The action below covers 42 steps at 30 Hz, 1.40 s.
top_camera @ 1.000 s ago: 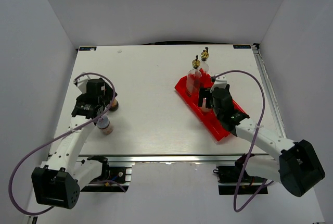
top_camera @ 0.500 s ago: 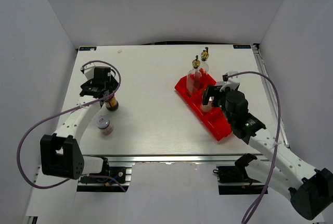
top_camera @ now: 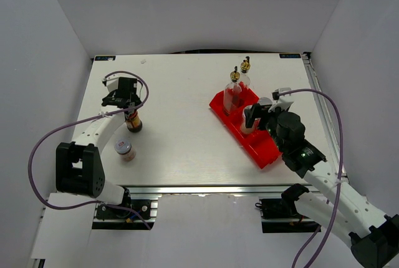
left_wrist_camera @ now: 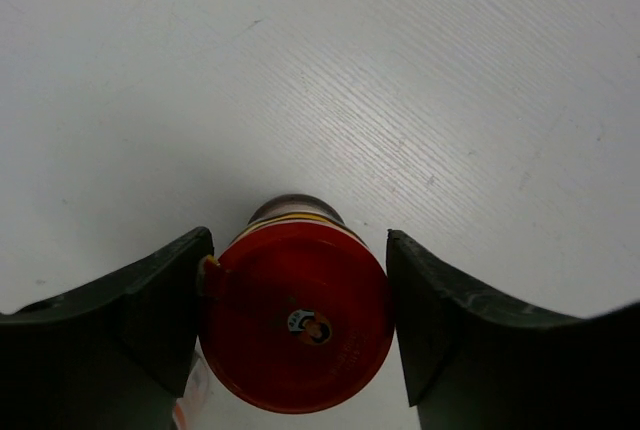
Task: Organize the condiment bottles
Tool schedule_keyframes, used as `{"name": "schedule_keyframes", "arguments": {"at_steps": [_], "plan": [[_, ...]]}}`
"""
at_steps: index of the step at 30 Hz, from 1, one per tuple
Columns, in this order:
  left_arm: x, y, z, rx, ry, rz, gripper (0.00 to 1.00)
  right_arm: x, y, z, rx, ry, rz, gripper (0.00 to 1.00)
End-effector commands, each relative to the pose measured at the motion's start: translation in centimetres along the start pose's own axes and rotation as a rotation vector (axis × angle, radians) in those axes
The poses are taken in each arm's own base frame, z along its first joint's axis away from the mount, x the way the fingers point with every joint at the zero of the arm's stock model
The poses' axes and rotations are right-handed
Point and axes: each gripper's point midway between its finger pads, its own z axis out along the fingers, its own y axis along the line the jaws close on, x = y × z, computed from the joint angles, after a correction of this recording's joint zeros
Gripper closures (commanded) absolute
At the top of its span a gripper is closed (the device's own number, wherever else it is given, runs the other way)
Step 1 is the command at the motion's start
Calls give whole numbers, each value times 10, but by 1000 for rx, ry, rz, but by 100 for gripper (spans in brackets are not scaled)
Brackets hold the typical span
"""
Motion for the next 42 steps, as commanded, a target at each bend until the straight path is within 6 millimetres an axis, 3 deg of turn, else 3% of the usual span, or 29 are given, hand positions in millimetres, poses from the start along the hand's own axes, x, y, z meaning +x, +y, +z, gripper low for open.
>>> {"name": "schedule_keyframes", "arguments": {"at_steps": [1,5,10,11,14,17,21,23,29,31,32,33,36,42], "plan": [[-6,-14,-6,65,0,-9,27,-24,4,-4,-9,-50,16,11],[-8,-14,-8,71,-6,-14,44,-27,2,-7,-2,-40,-2,11],[-8,-16,-12,95,-3,-15,68,-59,9,-19,-46,-116,-25,11],[-9,-17,-14,102,-3,-17,83,-65,15,-21,-83,-128,-35,11],[-16,-25,-24,157,-13,-33,100,-82,44,-32,-252,-164,-94,11],[-25,-38,-42,245,-30,-53,100,-78,85,-40,-493,-138,-166,11],[-26,-53,-66,331,-47,-57,100,-42,121,-30,-671,-12,-211,11],[-17,-69,-82,411,-20,-36,100,-34,140,-27,-746,-24,-256,11],[7,-105,-134,571,14,54,100,22,189,-18,-912,37,-340,11],[21,-119,-152,637,39,91,100,26,211,-21,-987,-13,-361,11],[29,-124,-158,656,58,106,100,37,218,-16,-1005,5,-372,11],[38,-131,-168,681,70,134,100,33,227,-14,-1018,-32,-370,11],[53,-140,-182,691,75,182,100,49,237,1,-1008,-24,-367,11],[53,-152,-203,719,48,179,100,69,245,11,-1022,-35,-310,11]]}}
